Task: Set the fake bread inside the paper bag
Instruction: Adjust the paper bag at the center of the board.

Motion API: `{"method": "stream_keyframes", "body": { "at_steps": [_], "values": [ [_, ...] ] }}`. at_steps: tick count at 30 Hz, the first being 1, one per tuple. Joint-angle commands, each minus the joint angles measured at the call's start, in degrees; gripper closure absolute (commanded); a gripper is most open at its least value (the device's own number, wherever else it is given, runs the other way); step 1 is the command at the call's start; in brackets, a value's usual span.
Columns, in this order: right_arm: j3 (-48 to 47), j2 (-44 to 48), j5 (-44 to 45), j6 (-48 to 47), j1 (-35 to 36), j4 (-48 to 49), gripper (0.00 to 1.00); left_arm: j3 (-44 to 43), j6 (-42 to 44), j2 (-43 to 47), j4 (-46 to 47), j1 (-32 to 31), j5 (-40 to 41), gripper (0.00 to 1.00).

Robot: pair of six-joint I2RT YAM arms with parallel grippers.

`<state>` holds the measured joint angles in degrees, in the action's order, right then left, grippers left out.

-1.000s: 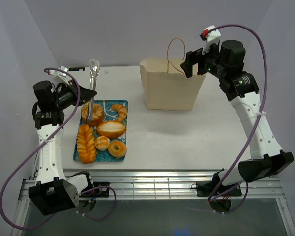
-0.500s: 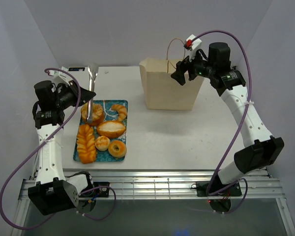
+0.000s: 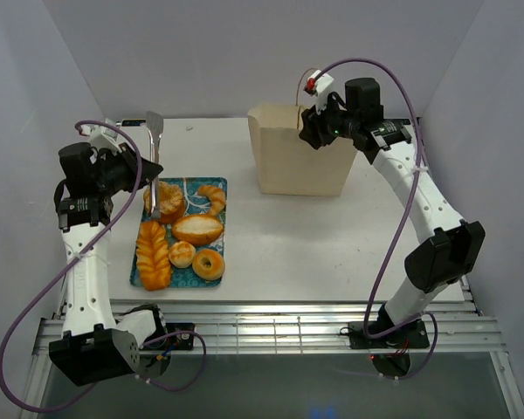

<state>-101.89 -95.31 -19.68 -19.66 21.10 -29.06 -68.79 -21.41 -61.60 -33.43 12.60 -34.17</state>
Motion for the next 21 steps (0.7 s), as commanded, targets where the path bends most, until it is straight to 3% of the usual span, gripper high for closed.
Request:
{"method": "stream_keyframes", "body": {
  "at_steps": [1,3,7,8,9,13,17,21],
  "values": [
    [0.2,1.2,6.0,4.2,3.1,0.4,0.51,-2.6,0.8,1.3,-1.6,-0.4,4.0,1.00],
    [-0.8,0.9,8.3,8.6,4.0,-1.5,0.61,-3.3,1.2,1.1,-2.9,-0.6,5.4,1.00],
    [-1.2,2.9,12.5,15.4,5.6,-2.2,0.64,-3.1,1.3,1.9,-3.3,-0.9,5.8,1.00],
    [-2.2,3.0,16.7,16.8,6.1,-2.5,0.82,-3.1,1.2,1.9,-3.3,-0.9,5.8,1.00],
    [-3.3,2.9,19.0,18.8,6.7,-4.8,0.91,-3.2,1.2,2.0,-3.2,-0.8,5.8,1.00],
    [-11.8,-1.4,24.8,31.1,8.4,-14.0,0.92,-3.5,1.3,1.7,-3.7,-0.9,5.5,1.00],
    [-18.2,-5.6,40.0,36.9,16.5,-21.6,0.92,-3.6,2.2,1.7,-4.5,-0.9,3.9,1.00],
    [-14.4,-5.7,39.4,43.6,21.3,-20.0,0.92,-3.4,3.0,1.8,-4.6,-1.3,2.1,1.00]
  ]
}}
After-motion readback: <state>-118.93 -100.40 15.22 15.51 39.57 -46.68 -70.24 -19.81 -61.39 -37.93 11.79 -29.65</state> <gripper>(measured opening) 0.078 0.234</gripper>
